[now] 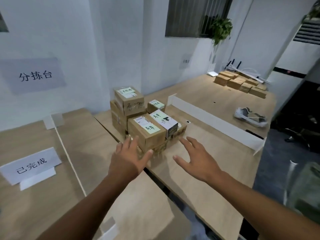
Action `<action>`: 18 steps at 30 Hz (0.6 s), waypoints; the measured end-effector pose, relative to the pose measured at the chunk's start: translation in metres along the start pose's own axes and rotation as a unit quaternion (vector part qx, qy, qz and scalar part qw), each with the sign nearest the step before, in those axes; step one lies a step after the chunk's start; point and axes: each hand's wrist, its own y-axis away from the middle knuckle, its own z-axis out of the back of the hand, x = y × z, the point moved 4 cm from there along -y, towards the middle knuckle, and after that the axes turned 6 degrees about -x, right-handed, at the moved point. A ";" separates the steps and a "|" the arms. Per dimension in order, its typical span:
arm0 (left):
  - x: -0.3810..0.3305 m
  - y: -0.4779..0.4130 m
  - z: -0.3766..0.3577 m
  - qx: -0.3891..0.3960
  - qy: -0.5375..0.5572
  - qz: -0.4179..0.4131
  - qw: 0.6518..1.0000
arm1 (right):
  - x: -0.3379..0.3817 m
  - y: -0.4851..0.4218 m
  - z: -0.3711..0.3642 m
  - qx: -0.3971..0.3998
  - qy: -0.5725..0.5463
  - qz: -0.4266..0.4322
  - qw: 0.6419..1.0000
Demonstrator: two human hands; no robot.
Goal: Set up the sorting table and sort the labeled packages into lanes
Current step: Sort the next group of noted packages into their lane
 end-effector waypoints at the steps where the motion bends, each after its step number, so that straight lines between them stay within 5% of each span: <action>1: 0.001 -0.014 -0.009 -0.010 0.002 0.012 1.000 | -0.008 -0.020 -0.010 0.009 -0.010 0.009 1.000; 7: 0.019 -0.088 -0.082 -0.029 -0.006 0.109 0.994 | -0.049 -0.148 -0.082 0.069 -0.095 0.049 0.992; 18: 0.037 -0.188 -0.156 -0.040 0.164 0.272 0.947 | -0.076 -0.293 -0.181 0.166 -0.158 0.057 0.972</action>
